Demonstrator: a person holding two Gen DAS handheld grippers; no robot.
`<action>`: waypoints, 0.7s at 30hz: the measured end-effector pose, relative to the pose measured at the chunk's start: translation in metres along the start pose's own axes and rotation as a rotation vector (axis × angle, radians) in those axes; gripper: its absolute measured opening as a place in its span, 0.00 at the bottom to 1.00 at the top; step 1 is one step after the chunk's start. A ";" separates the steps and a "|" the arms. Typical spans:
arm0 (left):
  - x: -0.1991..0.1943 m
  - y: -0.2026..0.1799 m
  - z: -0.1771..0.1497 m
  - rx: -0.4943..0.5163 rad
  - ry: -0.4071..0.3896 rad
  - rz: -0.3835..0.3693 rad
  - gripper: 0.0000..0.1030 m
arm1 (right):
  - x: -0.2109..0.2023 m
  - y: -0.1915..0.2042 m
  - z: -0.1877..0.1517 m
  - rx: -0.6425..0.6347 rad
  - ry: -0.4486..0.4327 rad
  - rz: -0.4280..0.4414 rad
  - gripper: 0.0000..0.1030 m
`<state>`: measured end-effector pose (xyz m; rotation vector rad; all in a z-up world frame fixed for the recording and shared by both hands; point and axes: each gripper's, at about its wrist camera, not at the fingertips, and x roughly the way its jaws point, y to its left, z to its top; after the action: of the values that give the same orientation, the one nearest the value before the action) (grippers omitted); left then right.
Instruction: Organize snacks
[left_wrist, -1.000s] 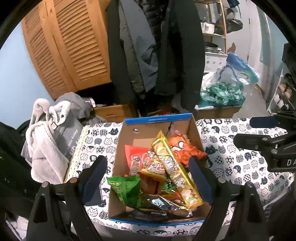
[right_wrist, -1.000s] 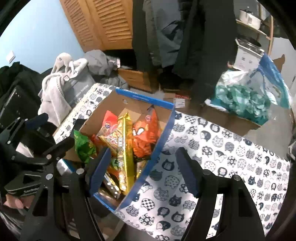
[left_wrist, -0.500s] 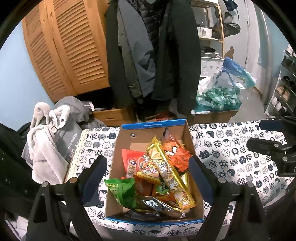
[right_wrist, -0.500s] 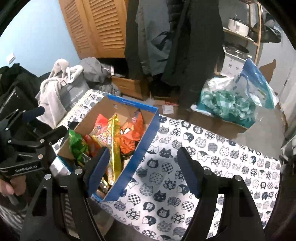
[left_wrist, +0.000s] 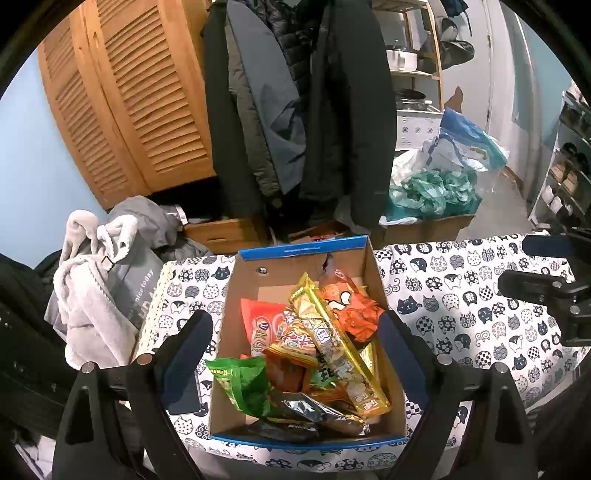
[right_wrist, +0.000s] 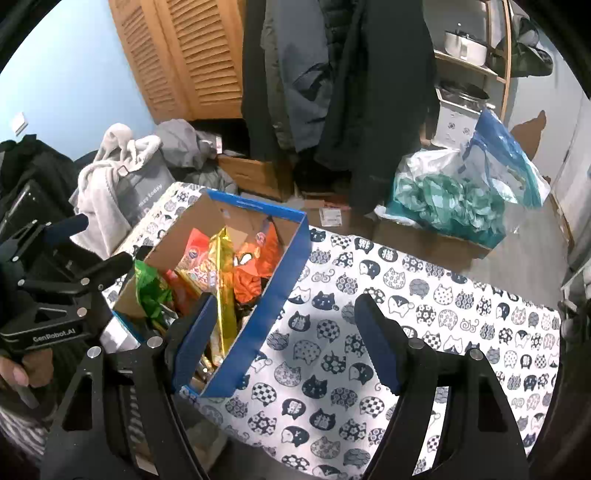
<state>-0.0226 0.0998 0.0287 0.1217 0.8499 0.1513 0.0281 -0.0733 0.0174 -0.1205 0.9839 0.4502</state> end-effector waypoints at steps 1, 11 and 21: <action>0.001 -0.001 0.000 0.004 0.002 0.000 0.90 | 0.001 0.000 0.000 0.000 0.001 -0.002 0.74; 0.000 -0.004 -0.001 0.017 0.001 0.000 0.90 | 0.005 -0.003 -0.003 0.005 0.014 -0.009 0.74; 0.000 -0.004 -0.001 0.012 -0.002 -0.002 0.90 | 0.006 -0.003 -0.004 0.008 0.016 -0.011 0.74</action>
<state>-0.0234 0.0962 0.0275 0.1326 0.8494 0.1445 0.0293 -0.0752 0.0103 -0.1223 1.0000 0.4356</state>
